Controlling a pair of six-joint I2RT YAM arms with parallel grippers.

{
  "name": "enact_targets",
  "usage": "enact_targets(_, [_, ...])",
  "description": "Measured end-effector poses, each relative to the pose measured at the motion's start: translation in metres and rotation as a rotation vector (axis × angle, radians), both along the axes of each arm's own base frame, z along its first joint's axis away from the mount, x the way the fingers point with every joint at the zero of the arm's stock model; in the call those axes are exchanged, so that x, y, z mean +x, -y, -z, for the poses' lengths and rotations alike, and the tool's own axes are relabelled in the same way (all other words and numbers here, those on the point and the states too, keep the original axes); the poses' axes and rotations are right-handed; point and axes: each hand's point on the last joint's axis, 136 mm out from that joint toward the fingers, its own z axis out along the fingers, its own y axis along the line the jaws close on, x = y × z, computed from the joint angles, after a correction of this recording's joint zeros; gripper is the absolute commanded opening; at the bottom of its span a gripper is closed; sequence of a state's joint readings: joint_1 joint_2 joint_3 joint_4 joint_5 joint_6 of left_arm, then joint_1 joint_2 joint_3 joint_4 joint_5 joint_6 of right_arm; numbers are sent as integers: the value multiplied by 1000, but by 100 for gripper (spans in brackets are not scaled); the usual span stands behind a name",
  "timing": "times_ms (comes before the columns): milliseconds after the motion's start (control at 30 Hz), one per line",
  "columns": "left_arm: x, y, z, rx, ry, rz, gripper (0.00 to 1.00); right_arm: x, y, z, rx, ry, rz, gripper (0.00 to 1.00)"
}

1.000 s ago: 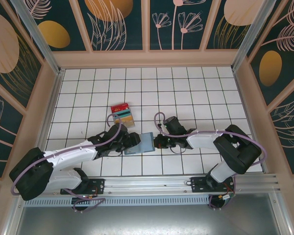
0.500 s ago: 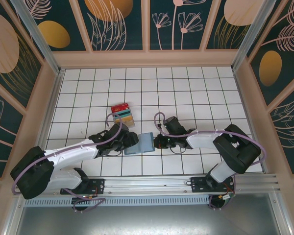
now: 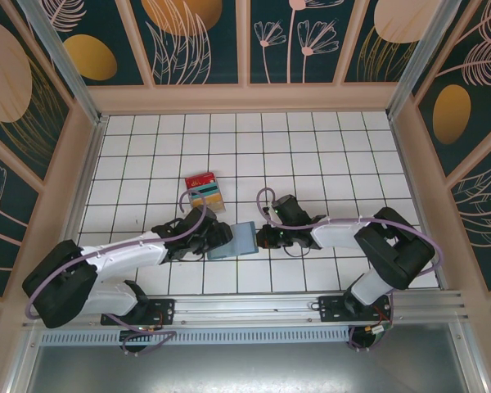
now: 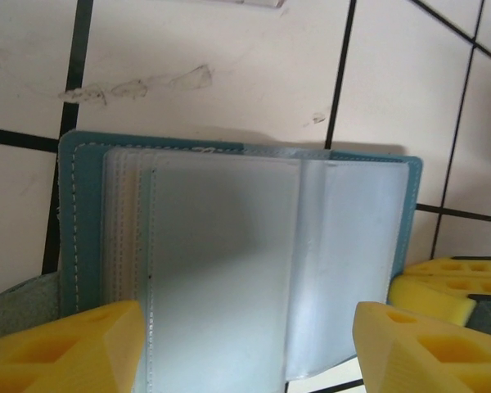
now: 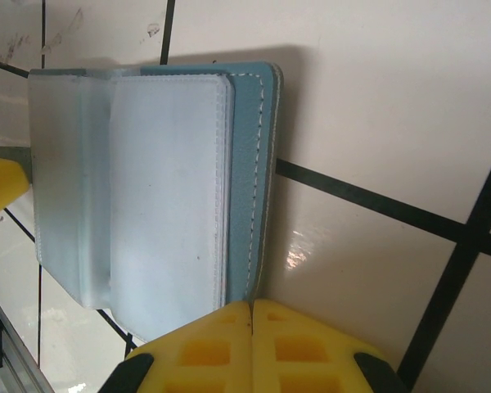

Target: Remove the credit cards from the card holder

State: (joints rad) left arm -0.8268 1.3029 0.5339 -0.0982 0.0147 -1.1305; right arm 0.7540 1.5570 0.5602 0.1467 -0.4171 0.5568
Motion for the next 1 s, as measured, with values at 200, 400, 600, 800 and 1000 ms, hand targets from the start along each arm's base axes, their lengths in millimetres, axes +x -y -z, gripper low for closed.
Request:
enact_targets(200, [-1, -1, 3, 9, -8, 0, 68, 0, 0, 0, 0, -2, -1, 0])
enact_targets(400, [-1, -4, 0, 17, -1, -8, 68, 0, -1, 1, 2, -1, -2, 0])
enact_targets(600, [-1, -5, 3, 25, -6, -8, 67, 0, -1, 1, 3, -2, -2, 0])
enact_targets(800, [-1, -3, 7, 27, -14, -1, 68, 0, -1, 1, 2, -2, -2, 0])
enact_targets(1000, [3, 7, 5, -3, -5, 19, 68, 0, -1, 1, 3, -4, -1, 0])
